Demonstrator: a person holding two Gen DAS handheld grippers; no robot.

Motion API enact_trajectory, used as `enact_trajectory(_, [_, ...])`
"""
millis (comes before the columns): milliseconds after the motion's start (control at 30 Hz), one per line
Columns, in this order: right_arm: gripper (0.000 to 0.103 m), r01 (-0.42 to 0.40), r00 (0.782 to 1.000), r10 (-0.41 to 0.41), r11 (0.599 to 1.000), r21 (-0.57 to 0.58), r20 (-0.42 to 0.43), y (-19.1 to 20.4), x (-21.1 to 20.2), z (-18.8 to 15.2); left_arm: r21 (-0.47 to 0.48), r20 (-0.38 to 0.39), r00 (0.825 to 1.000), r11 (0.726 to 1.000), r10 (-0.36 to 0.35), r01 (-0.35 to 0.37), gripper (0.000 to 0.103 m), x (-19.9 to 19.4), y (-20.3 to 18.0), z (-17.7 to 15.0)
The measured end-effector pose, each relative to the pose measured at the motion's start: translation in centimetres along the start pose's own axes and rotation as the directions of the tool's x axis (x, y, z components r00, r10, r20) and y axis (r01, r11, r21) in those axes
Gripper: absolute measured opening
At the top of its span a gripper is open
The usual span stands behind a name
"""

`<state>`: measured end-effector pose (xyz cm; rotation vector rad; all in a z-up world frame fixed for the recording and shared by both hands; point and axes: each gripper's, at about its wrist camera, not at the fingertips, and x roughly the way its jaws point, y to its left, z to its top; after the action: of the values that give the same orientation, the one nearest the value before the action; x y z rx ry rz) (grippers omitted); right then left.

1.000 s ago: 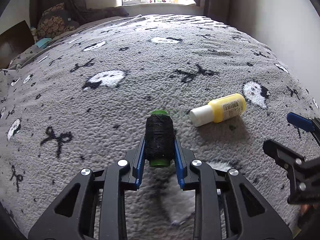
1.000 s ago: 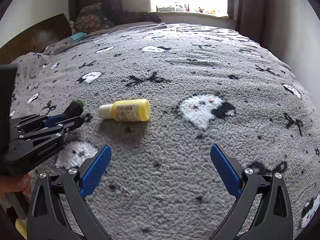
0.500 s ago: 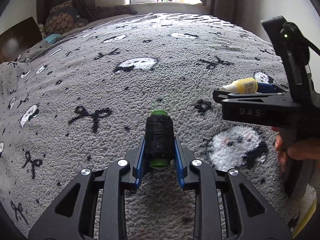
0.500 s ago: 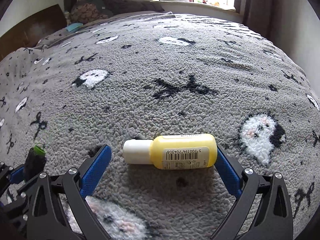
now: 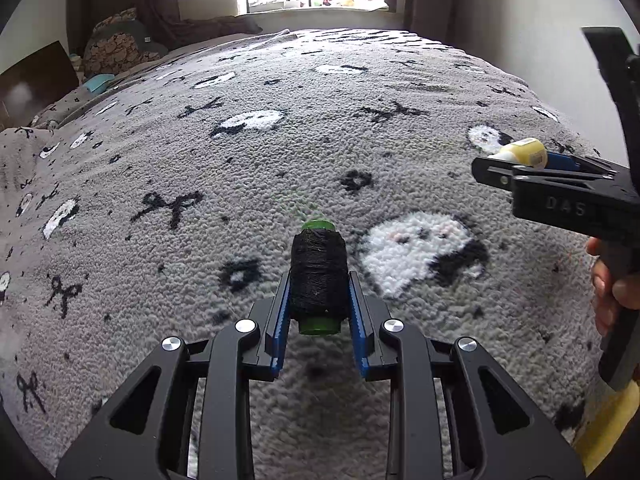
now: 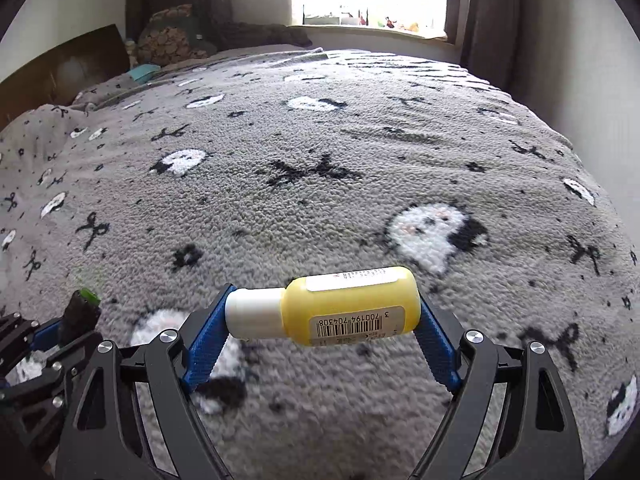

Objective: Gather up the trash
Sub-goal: 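Lower both tools to the bin and release the spool and lotion bottle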

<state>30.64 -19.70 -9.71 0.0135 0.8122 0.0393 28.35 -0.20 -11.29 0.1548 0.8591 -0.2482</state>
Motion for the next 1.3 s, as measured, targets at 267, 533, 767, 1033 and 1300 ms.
enact_trajectory(267, [0.084,0.003,0.994,0.003,0.998,-0.06,0.107,-1.9,-9.9,-7.3,0.057,0.072,0.995,0.997,-0.063,0.059,0.025,-5.8,-4.4,-5.1])
enact_trajectory(533, [0.084,0.075,0.985,-0.058,0.992,-0.099,0.165,-2.7,-18.1,-14.8,0.093,0.064,0.992,0.99,-0.109,0.103,0.025,-10.6,-8.1,-13.2])
enact_trajectory(767, [0.084,0.048,0.992,-0.042,0.998,-0.043,0.121,-2.9,-20.6,-21.5,0.107,0.038,0.995,0.991,-0.09,0.086,0.025,-12.6,-9.7,-18.8])
enact_trajectory(1033, [0.084,-0.007,1.0,0.006,0.999,-0.051,-0.026,-1.4,-17.6,-27.3,0.102,-0.037,0.992,0.987,-0.12,0.123,0.025,-12.6,-11.1,-23.9])
enact_trajectory(1300, [0.084,-0.063,0.989,0.058,0.997,-0.035,-0.134,-0.2,-14.1,-30.3,0.055,-0.184,0.976,0.99,-0.12,0.133,0.025,-8.1,-11.4,-28.6])
